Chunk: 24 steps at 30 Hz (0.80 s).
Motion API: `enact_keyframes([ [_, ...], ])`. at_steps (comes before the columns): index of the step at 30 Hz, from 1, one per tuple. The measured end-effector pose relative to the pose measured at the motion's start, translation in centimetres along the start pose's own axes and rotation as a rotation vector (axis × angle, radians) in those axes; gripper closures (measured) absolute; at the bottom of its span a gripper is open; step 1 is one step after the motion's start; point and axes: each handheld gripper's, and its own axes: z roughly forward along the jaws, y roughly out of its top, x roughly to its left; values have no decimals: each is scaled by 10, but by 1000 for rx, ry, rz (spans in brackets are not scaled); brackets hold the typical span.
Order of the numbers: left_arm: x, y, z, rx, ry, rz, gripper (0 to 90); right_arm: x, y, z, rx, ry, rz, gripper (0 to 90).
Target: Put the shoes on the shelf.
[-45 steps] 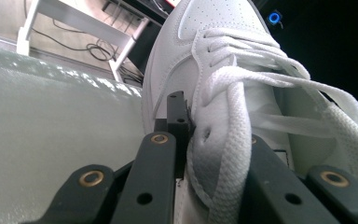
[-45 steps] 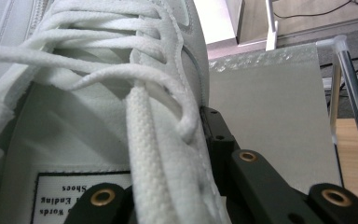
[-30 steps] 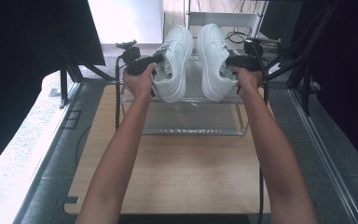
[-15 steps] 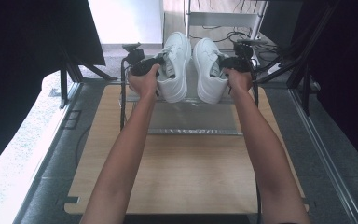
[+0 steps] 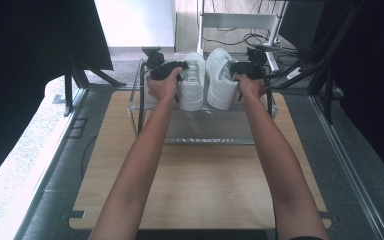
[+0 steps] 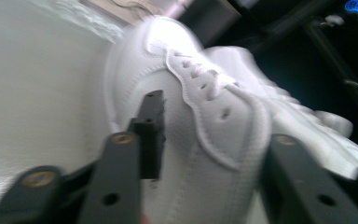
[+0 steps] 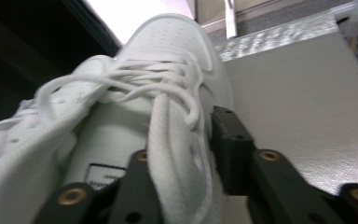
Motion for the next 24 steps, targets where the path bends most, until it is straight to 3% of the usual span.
enact_keyframes([
  [1,0,0,0,0,0,0,542,0,0,0,0,0,0,697],
  [2,0,2,-1,8,-32,-1,494,0,-2,-1,-17,18,-18,639],
  [3,0,2,-1,8,-32,-1,490,0,-2,-1,-17,18,-18,639],
  [4,1,4,-6,0,-63,-3,489,-3,-2,-2,-26,29,-35,548],
  [6,0,5,-8,-5,-72,3,490,-4,-1,-3,-25,28,-39,520],
  [7,-1,6,-12,-10,-73,16,490,-5,0,-6,-36,42,-47,483],
  [8,-1,7,-15,-15,-71,38,482,-5,4,-14,-60,101,-64,454],
  [12,-3,10,-29,-13,-78,91,481,-1,6,-27,-77,126,-111,441],
  [14,-4,8,-35,-12,-94,94,480,3,5,-34,-66,115,-150,432],
  [17,-4,5,-49,-30,-106,120,481,10,0,-50,-91,131,-197,472],
  [24,-4,0,-78,-24,-106,198,509,14,-12,-86,-97,153,-260,504],
])
